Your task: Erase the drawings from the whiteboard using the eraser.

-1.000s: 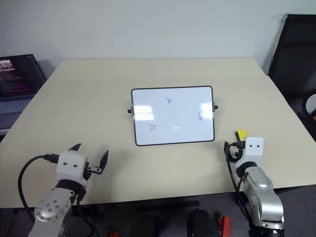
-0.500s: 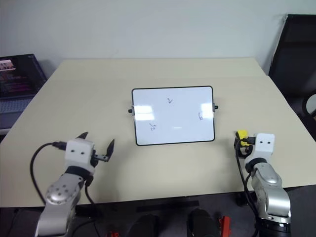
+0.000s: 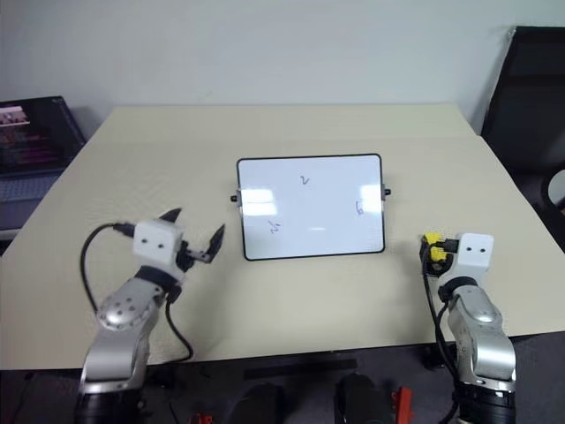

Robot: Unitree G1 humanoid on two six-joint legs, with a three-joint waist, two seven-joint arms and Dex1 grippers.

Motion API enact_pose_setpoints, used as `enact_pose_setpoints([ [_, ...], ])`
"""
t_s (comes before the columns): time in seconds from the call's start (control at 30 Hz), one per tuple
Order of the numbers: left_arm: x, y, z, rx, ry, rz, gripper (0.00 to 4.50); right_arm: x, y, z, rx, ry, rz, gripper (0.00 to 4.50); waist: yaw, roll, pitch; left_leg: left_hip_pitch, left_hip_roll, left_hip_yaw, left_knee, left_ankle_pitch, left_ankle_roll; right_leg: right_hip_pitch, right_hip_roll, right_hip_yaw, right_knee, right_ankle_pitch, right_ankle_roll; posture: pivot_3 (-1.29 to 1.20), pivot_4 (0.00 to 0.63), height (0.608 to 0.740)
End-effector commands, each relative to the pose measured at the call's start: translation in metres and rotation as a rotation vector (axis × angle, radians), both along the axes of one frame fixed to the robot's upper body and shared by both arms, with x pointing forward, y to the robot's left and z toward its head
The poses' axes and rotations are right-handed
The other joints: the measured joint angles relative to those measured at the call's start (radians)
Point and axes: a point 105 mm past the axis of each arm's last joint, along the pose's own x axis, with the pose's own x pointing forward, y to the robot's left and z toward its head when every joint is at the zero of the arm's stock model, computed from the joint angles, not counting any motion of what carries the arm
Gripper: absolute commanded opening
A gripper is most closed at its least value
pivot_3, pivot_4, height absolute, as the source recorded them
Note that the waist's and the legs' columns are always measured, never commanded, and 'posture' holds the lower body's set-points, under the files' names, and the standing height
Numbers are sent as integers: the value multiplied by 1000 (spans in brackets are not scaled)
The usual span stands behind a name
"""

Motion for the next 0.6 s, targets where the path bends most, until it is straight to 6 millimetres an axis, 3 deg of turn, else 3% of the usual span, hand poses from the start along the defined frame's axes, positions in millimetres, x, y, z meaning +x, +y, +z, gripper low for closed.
enact_pose_setpoints([
  [0.03, 0, -32, 25, -74, -48, -199, 4500, 4, -5, 19, -24, -58, 24, 4425, -1, 0, 0, 0, 0, 0, 0, 0, 0, 0, 0, 0, 0, 0, 0, 0, 150, 740],
  [0.13, 0, -52, 29, -100, -25, -317, 4500, 4, -9, 19, -41, -50, 30, 4425, -4, 0, 0, 0, 0, 0, -1, 0, 0, 0, 0, 0, 0, 0, 0, 0, 150, 740],
  [0.27, -12, -96, 20, -161, 111, -606, 4500, 5, -13, 16, -46, -17, 38, 4425, -7, 0, 0, 0, 0, 0, -1, 0, 0, 0, 1, 1, 1, 0, 0, 0, 150, 740],
  [0.37, -22, -115, 9, -140, 196, -750, 4500, 6, -14, 17, -47, -15, 40, 4425, -7, 0, 0, 1, 0, 0, 0, 0, 0, 0, 2, 1, 1, 0, 0, 0, 150, 740],
  [0.6, -27, -138, -9, 3, 277, -920, 4500, 12, -12, 20, -47, -17, 54, 4425, -7, 0, 0, 1, 0, 0, 0, 0, 0, 0, 2, 2, 1, 0, 0, 0, 150, 740],
])
